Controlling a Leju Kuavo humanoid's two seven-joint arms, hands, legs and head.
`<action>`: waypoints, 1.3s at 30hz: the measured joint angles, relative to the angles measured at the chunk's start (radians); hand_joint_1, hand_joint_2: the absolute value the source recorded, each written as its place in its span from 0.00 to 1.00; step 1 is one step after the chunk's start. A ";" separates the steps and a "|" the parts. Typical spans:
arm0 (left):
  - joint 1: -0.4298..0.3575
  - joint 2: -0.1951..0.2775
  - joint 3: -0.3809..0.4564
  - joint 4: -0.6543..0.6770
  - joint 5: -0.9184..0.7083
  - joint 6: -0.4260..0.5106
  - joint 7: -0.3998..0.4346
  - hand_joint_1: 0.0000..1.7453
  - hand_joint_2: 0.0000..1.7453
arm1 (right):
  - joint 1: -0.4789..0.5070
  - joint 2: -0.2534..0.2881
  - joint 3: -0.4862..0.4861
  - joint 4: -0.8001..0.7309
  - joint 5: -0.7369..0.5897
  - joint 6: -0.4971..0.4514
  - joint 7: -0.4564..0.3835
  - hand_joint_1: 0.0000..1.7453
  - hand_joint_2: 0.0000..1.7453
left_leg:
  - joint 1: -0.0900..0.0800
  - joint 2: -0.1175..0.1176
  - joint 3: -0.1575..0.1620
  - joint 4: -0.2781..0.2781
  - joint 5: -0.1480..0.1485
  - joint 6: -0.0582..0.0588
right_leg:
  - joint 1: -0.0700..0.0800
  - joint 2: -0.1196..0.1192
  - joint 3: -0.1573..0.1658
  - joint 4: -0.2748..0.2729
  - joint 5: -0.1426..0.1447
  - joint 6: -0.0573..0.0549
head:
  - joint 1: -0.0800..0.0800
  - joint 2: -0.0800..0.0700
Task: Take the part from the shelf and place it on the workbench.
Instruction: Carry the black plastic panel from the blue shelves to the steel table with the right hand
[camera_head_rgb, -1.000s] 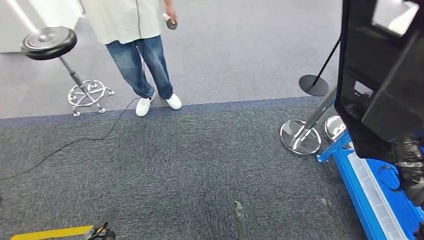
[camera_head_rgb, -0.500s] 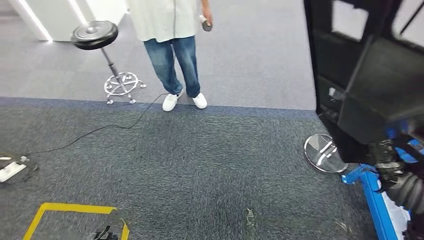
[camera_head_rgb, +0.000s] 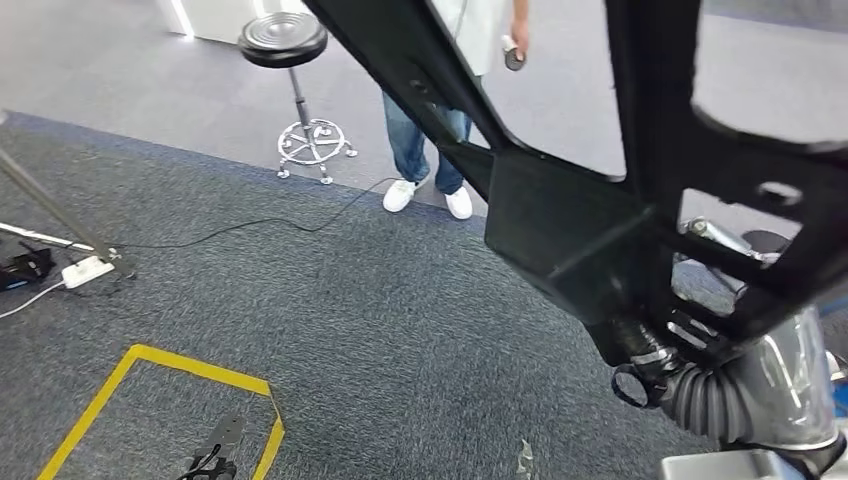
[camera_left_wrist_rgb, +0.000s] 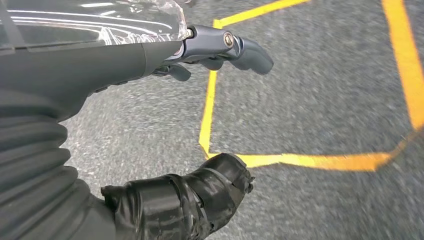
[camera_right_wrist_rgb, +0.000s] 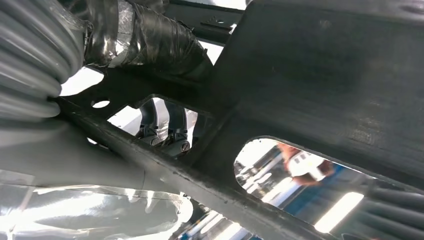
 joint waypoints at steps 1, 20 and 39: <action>0.001 0.000 0.000 0.000 0.001 0.001 -0.001 0.00 1.00 | 0.006 0.005 0.009 -0.002 0.015 -0.016 -0.003 1.00 1.00 | -0.001 -0.015 0.000 0.001 -0.001 0.002 | 0.000 0.006 -0.032 0.050 -0.009 -0.001 | 0.000 0.000; 0.035 0.002 0.000 0.001 0.034 0.023 -0.025 0.00 1.00 | 0.198 0.039 -0.045 -0.059 0.174 -0.286 -0.028 1.00 1.00 | 0.024 0.042 -0.056 0.141 -0.051 -0.070 | -0.008 -0.047 0.114 -0.233 0.123 -0.031 | -0.016 0.000; 0.041 0.005 0.000 0.001 0.030 0.028 -0.034 0.00 1.00 | 0.420 0.028 -0.295 -0.058 -0.059 -0.426 -0.101 1.00 1.00 | 0.010 -0.105 0.012 0.015 -0.018 -0.022 | 0.001 0.093 0.076 -0.208 0.123 -0.014 | -0.013 0.000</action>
